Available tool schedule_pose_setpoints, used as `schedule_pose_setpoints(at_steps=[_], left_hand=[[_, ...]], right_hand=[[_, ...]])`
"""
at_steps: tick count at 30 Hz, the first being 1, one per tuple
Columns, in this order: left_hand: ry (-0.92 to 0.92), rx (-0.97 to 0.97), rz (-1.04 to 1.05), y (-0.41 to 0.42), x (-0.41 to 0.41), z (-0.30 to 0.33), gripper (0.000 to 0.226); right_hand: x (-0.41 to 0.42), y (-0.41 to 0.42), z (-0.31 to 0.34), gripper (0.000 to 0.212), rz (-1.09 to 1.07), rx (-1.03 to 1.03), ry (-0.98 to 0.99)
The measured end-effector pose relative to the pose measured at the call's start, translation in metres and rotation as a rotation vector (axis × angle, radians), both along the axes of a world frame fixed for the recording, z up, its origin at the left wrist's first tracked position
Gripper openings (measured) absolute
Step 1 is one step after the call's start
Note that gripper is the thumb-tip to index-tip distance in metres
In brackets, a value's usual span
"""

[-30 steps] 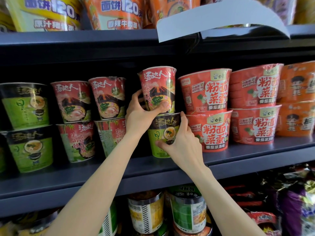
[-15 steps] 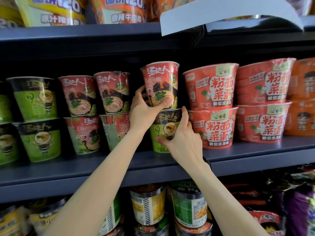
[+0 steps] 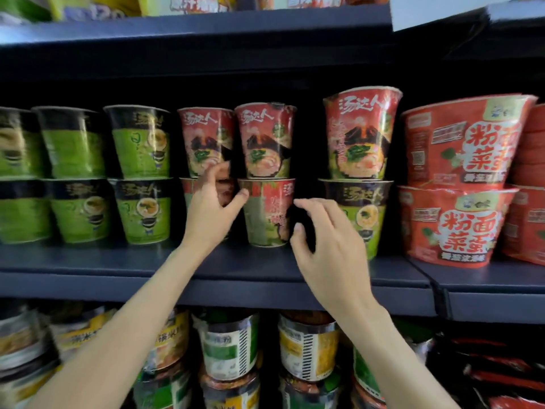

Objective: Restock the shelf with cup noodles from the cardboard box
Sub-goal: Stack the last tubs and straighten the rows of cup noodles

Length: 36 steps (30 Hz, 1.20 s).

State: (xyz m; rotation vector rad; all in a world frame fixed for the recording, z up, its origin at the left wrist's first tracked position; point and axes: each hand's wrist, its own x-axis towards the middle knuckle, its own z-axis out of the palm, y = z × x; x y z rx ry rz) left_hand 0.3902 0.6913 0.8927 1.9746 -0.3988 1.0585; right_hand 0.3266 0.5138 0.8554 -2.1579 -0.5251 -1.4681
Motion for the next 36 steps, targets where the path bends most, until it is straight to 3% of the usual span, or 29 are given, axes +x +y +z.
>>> schedule_pose_setpoints(at_steps=[5, 9, 13, 18, 25, 31, 36], left_hand=[[0.089, 0.167, 0.016, 0.006, 0.008, 0.009, 0.073], [0.141, 0.315, -0.039, 0.009, 0.011, 0.018, 0.08], [0.188, 0.367, -0.186, 0.014, 0.019, 0.018, 0.086], [0.275, 0.287, -0.359, 0.022, 0.023, 0.025, 0.088], [0.334, 0.197, -0.518, 0.022, 0.026, 0.03, 0.08], [0.357, 0.151, -0.603, 0.022, 0.032, 0.025, 0.102], [0.288, 0.191, -0.545, 0.026, 0.024, 0.028, 0.106]], right_hand=[[0.039, 0.032, 0.026, 0.079, -0.011, 0.057, 0.463], [0.062, 0.04, 0.042, 0.081, 0.102, 0.246, 0.706], [0.05, 0.049, 0.036, 0.071, 0.127, 0.313, 0.64], [0.016, 0.06, 0.018, 0.08, 0.021, 0.24, 0.482], [-0.005, 0.072, 0.003, 0.084, -0.073, 0.152, 0.435], [-0.002, 0.068, 0.001, 0.074, -0.136, 0.247, 0.32], [0.012, 0.069, 0.005, 0.102, -0.207, 0.306, 0.351]])
